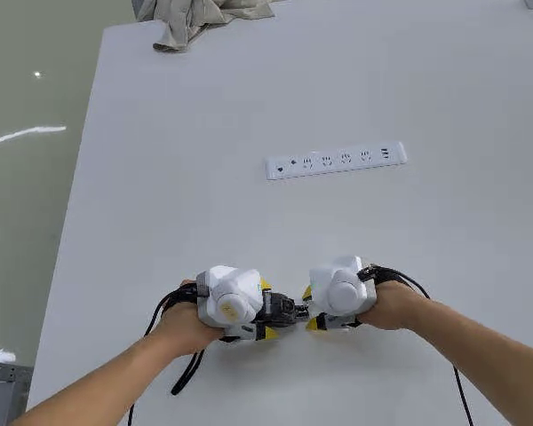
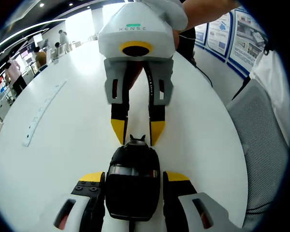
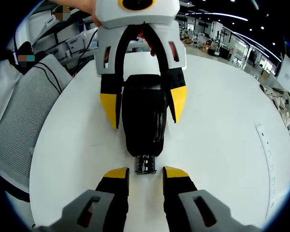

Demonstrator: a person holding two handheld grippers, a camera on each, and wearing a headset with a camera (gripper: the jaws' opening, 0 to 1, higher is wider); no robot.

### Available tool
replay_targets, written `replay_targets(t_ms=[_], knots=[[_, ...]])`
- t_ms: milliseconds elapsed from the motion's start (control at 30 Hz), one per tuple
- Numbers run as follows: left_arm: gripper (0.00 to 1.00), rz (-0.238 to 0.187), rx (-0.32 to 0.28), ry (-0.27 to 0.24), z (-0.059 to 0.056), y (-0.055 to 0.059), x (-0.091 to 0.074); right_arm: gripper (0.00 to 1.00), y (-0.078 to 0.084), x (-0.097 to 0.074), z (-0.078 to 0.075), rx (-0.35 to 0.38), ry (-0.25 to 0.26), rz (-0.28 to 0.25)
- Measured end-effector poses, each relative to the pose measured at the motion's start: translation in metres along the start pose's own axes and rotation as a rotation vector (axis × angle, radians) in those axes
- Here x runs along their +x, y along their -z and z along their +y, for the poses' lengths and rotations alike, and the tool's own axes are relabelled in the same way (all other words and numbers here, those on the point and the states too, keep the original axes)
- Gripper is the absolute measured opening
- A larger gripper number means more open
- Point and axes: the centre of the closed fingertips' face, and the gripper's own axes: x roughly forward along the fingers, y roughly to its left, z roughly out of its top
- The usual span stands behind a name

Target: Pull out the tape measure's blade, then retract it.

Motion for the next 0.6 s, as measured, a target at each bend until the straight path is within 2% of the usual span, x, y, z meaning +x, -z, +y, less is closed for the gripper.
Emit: replay_targets(t_ms=[300, 600], knots=[[0.4, 0.015, 0.016, 0.004, 0.0031, 0.0001, 0.0004, 0.23, -0.0019, 0.0021, -0.0011, -0.012, -0.014, -0.001], [0.4, 0.021, 0.034, 0.011, 0.0023, 0.0009, 0.0013, 0.17, -0.0038, 0.0034, 0.0012, -0.017, -0.027, -0.006]])
